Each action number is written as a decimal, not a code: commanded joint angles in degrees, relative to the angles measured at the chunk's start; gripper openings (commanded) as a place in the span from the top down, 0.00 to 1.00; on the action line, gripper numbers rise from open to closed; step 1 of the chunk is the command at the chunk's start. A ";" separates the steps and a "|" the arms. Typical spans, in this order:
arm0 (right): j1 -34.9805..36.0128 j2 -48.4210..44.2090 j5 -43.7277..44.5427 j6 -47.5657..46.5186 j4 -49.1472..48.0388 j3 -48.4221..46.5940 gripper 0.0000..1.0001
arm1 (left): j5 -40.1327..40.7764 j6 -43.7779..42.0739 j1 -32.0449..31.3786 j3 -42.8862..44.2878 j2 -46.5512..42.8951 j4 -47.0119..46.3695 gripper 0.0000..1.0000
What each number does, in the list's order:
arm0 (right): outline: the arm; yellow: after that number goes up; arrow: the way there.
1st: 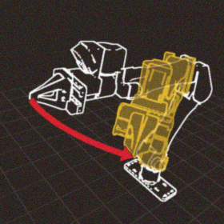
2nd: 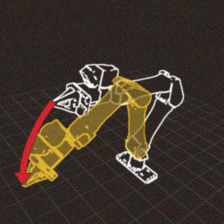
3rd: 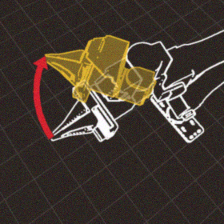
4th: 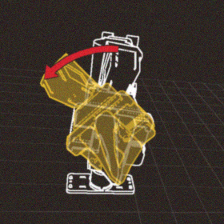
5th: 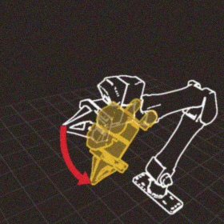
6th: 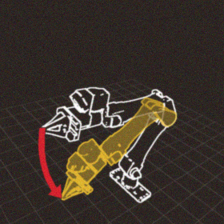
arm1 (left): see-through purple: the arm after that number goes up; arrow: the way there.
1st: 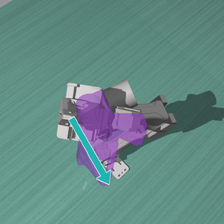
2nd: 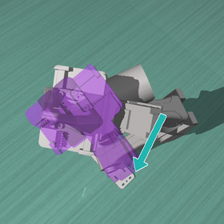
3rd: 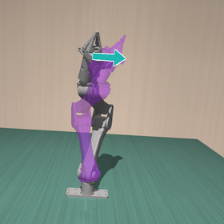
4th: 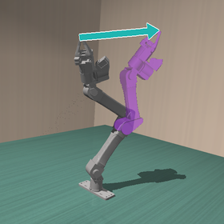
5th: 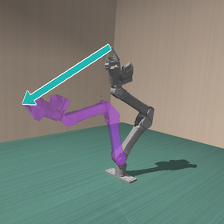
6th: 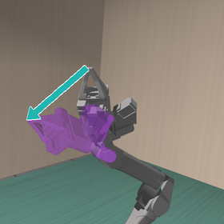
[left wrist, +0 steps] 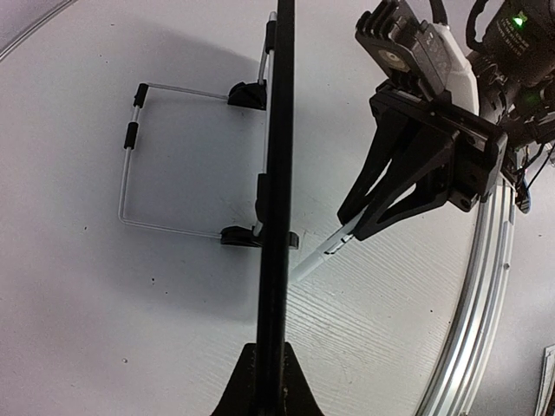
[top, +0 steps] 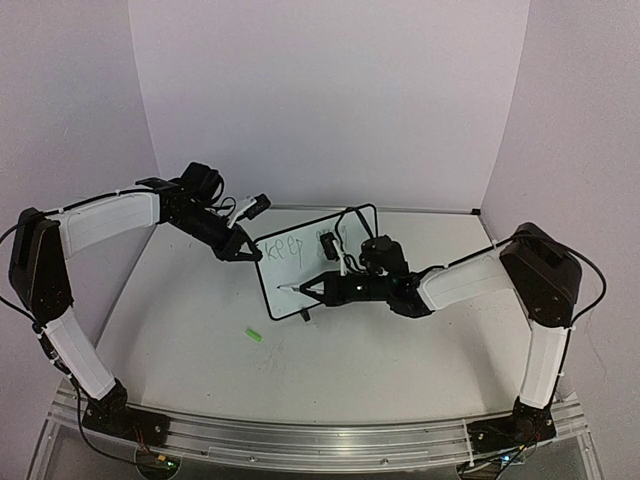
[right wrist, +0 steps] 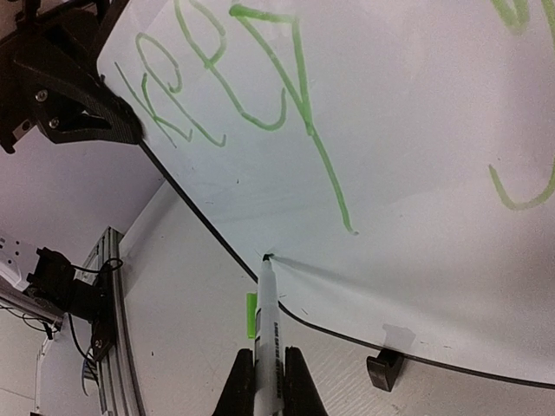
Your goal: Write a sentence on the whiteboard
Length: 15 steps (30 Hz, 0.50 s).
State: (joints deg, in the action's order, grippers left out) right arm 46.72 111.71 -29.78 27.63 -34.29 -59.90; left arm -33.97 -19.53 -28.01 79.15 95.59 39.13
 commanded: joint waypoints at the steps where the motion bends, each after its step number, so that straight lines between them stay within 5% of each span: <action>1: 0.13 1.78 0.34 0.76 -2.62 -2.19 1.00 | 4.67 -1.46 -0.03 0.08 1.35 1.21 1.00; 15: -0.09 -2.47 5.10 0.54 -2.63 3.41 1.00 | 4.68 -1.40 -0.03 0.16 1.20 1.22 1.00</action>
State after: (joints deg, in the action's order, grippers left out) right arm 46.94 112.43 -28.29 28.14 -35.13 -57.67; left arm -33.82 -19.55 -28.01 79.15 95.59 39.09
